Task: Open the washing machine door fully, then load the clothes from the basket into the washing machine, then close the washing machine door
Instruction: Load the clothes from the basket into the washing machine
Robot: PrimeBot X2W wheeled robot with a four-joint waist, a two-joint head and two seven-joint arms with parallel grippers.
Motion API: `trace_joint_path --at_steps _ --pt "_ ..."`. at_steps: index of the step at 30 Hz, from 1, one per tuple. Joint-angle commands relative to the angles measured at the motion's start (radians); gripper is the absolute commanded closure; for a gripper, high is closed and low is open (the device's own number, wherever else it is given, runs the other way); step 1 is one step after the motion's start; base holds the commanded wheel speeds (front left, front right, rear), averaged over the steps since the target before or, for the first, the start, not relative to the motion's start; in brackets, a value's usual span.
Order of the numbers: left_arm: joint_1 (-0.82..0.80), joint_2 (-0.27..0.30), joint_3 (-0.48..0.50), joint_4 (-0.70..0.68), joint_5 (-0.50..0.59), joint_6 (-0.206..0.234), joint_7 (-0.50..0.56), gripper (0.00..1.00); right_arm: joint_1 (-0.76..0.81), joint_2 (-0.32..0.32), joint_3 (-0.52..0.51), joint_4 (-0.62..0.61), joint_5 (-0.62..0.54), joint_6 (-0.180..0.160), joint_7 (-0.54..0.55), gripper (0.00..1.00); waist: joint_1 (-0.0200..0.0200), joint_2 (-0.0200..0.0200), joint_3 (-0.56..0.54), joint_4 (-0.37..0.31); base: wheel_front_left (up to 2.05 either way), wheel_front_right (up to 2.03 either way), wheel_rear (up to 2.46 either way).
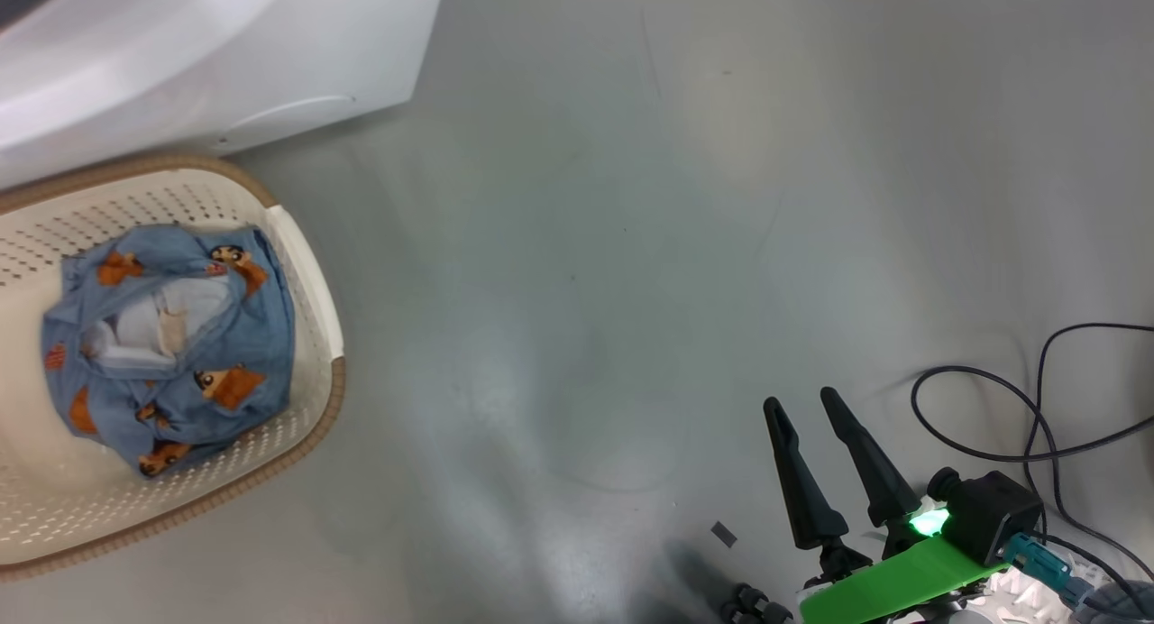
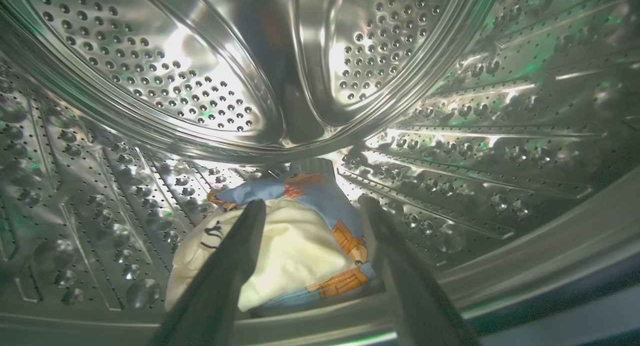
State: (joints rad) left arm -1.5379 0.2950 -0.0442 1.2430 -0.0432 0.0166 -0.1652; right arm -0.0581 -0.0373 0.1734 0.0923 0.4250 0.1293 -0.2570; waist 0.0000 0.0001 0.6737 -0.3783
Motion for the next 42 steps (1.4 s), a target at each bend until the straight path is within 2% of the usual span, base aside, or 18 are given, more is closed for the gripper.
trace_joint_path --at_steps 1,6,16,29,35,42 --pt "-0.013 0.027 0.0 -0.019 -0.004 0.007 0.002 0.0 0.034 -0.013 0.015 -0.013 0.008 0.001 -0.005 0.0 0.0 -0.0001 -0.01 0.01 0.0 0.0 0.0" --pt "0.03 -0.012 0.002 0.015 -0.021 0.035 0.009 0.0 0.031 -0.015 0.017 -0.007 0.004 0.001 -0.005 0.0 0.0 -0.0001 -0.055 0.035 0.0 0.0 0.0" --pt "0.161 -0.08 0.043 0.036 -0.094 0.054 -0.043 0.0 0.036 -0.041 0.001 0.006 -0.003 0.001 -0.005 0.0 0.0 -0.0001 -0.179 0.095 0.0 0.0 0.0" --pt "0.351 -0.161 0.089 0.01 -0.177 0.011 -0.095 0.0 0.054 -0.054 -0.042 0.018 -0.018 0.001 -0.005 0.0 0.0 -0.0001 -0.33 0.187 0.0 0.0 0.0" --pt "0.478 -0.2 0.097 -0.117 -0.191 -0.016 -0.096 0.0 0.063 -0.053 -0.065 0.019 -0.026 0.001 -0.005 0.0 0.0 -0.0001 -0.39 0.231 0.0 0.0 0.0" --pt "0.62 -0.236 0.073 -0.258 -0.2 -0.067 -0.096 0.0 0.063 -0.052 -0.094 0.014 -0.035 0.001 -0.005 0.0 0.0 -0.0001 -0.445 0.277 0.0 0.0 0.0"
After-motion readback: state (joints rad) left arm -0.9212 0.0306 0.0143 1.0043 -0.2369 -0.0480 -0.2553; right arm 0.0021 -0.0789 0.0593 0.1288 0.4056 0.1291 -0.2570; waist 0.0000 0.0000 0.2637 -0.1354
